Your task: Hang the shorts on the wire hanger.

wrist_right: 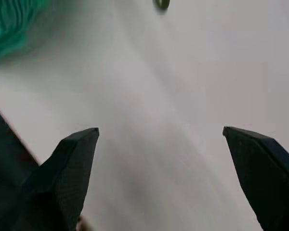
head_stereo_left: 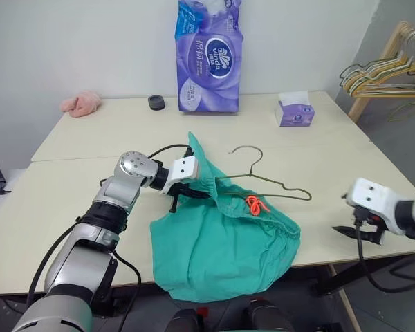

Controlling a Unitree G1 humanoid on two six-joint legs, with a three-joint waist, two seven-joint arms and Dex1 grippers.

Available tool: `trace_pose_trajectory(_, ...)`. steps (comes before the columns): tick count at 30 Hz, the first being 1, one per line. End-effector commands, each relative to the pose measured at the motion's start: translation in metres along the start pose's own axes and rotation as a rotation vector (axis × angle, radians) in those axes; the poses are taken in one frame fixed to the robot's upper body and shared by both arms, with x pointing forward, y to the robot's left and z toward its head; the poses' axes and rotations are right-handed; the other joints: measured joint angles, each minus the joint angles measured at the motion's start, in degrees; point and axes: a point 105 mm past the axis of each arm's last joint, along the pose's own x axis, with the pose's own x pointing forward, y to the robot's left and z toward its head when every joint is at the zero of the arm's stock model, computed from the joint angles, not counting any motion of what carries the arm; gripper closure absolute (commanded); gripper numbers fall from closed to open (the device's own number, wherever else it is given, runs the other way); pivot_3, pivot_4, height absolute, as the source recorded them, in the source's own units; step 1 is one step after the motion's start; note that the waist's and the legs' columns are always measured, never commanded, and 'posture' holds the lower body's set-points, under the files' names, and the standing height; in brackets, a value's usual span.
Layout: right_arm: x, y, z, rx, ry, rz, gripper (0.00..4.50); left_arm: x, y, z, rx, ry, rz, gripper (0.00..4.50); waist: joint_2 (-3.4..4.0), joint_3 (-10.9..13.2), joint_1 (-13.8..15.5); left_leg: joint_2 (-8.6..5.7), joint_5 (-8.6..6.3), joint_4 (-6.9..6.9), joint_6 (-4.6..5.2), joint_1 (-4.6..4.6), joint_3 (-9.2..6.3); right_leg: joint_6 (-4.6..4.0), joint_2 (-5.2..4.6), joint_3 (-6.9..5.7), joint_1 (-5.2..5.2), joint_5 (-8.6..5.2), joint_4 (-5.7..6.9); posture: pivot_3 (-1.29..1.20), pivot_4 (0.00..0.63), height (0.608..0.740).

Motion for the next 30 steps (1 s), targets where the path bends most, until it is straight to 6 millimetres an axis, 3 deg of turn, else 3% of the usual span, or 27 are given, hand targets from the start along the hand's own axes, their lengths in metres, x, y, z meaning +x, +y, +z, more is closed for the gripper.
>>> trace_pose_trajectory(1, -0.005, 0.013, 0.008, 0.157, -0.136, -0.005, 0.03, -0.006, 0.007, 0.006, 0.023, -0.007, 0.027, 4.50, -0.01, -0.01, -0.10, 0.03, 0.00, 0.05, 0.00, 0.01, -0.01, 0.00, 0.04, 0.01, 0.03, 0.00, 0.05, -0.15, 0.056, 0.740)
trace_pose_trajectory(5, 0.009, 0.064, 0.018, 0.434, -0.266, 0.127, 0.03, -0.006, 0.009, 0.008, 0.017, -0.017, 0.032, 4.50, 0.02, -0.01, -0.38, 0.10, 0.00, 0.11, 0.00, 0.06, -0.01, 0.26, 0.12, 0.07, 0.04, -0.15, 0.13, -0.16, 0.059, 0.740)
trace_pose_trajectory(7, 0.017, 0.079, 0.022, 0.499, -0.284, 0.148, 0.03, -0.007, 0.010, 0.008, 0.020, -0.014, 0.033, 4.50, 0.06, -0.03, -0.38, 0.13, 0.00, 0.17, 0.00, 0.06, -0.01, 0.27, 0.17, 0.08, 0.04, -0.16, 0.15, -0.16, 0.060, 0.740)
trace_pose_trajectory(15, 0.045, 0.075, 0.031, 0.700, -0.322, 0.078, 0.03, -0.007, 0.012, 0.009, 0.018, -0.017, 0.037, 4.50, 0.09, -0.04, -0.31, 0.08, 0.00, 0.35, 0.00, -0.03, 0.03, 0.29, 0.10, 0.13, 0.03, -0.17, 0.11, -0.16, 0.058, 0.740)
trace_pose_trajectory(20, 0.053, 0.081, 0.042, 0.773, -0.358, 0.150, 0.03, -0.008, 0.013, 0.009, 0.014, -0.026, 0.043, 4.50, 0.09, -0.04, -0.33, 0.08, 0.00, 0.36, 0.00, -0.03, 0.01, 0.28, 0.10, 0.10, 0.04, -0.17, 0.13, -0.16, 0.056, 0.740)
trace_pose_trajectory(23, 0.056, 0.088, 0.047, 0.769, -0.351, 0.195, 0.66, -0.008, 0.013, 0.009, 0.008, -0.030, 0.044, 4.50, 0.09, -0.04, -0.34, 0.08, -0.01, 0.36, 0.00, -0.03, 0.02, 0.28, 0.10, 0.11, 0.04, -0.17, 0.12, -0.16, 0.056, 0.740)
trace_pose_trajectory(30, 0.061, 0.072, 0.043, 0.767, -0.329, 0.098, 3.13, -0.015, 0.011, 0.014, -0.049, -0.083, 0.041, 4.50, 0.09, -0.04, -0.34, 0.08, -0.01, 0.38, 0.01, -0.04, 0.01, 0.29, 0.10, 0.10, 0.04, -0.17, 0.13, -0.15, 0.058, 0.740)
